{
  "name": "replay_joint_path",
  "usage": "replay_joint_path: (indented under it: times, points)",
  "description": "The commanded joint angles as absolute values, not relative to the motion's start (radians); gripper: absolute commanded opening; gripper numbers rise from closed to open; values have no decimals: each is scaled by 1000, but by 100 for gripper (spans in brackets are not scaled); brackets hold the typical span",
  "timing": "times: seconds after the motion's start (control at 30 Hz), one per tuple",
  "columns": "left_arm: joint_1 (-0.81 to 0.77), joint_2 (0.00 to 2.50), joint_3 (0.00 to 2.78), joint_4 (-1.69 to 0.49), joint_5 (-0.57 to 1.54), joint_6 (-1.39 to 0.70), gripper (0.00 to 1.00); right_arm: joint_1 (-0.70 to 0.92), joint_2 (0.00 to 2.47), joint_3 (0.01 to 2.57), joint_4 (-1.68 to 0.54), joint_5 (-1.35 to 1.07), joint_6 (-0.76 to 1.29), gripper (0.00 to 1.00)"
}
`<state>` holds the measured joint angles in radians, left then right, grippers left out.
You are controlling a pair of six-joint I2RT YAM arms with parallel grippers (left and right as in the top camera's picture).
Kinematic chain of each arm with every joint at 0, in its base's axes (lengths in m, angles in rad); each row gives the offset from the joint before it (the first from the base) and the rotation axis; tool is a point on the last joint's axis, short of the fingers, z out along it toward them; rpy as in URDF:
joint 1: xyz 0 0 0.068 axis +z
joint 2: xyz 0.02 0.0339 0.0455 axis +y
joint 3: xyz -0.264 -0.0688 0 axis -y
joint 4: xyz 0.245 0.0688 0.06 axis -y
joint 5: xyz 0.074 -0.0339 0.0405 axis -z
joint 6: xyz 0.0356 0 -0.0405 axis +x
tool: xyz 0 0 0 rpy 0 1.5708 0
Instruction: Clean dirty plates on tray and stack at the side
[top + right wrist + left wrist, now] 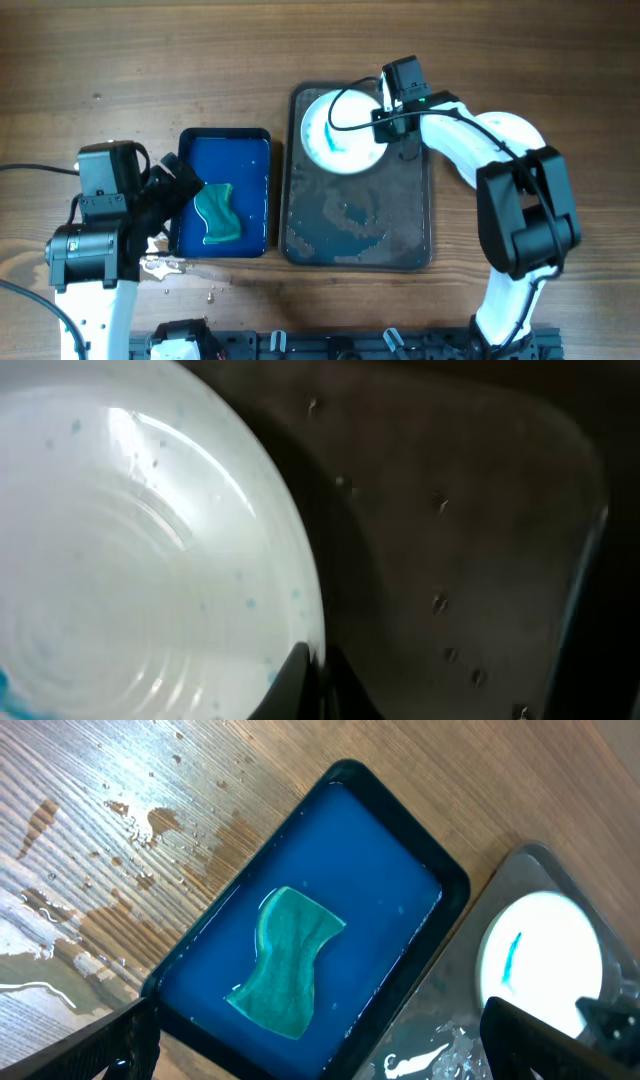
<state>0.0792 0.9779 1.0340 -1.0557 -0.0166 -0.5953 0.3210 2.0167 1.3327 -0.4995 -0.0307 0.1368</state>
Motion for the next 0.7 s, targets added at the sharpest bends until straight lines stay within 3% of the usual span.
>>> replay_joint_path:
  times: [0.0,0.23,0.3,0.37,0.47,0.5,0.53,0.6,0.63,0.67]
  points:
    - [84,977,1047,-1056,-8,-583,100,326,1848,1322,-622,-239,162,4]
    - [84,977,1047,-1056,-8,-583,100,330,1629,1295,-1007,-240,368,4]
    - [84,977,1047,-1056,-8,-583,100,341,1629,1196,-960,-240,458,4]
    - [84,977,1047,-1055,-3,-583,100,355,1629,1019,-779,-241,580,4]
    - [84,977,1047,-1056,139,-583,100,366,1629,807,-439,-292,491,5]
    - [84,977,1047,-1073,190,-583,100,367,1629,780,-406,-278,466,20]
    - [84,978,1047,-1074,224,-583,100,367,1629,772,-404,-269,441,24]
    - [66,999,1047,-1098,242,-582,97,367,1629,772,-403,-266,363,30]
    - [49,1021,1047,-1134,202,-583,86,367,1629,772,-403,-266,349,31]
    - [30,1050,1046,-1168,142,-583,83,367,1629,772,-403,-267,343,31]
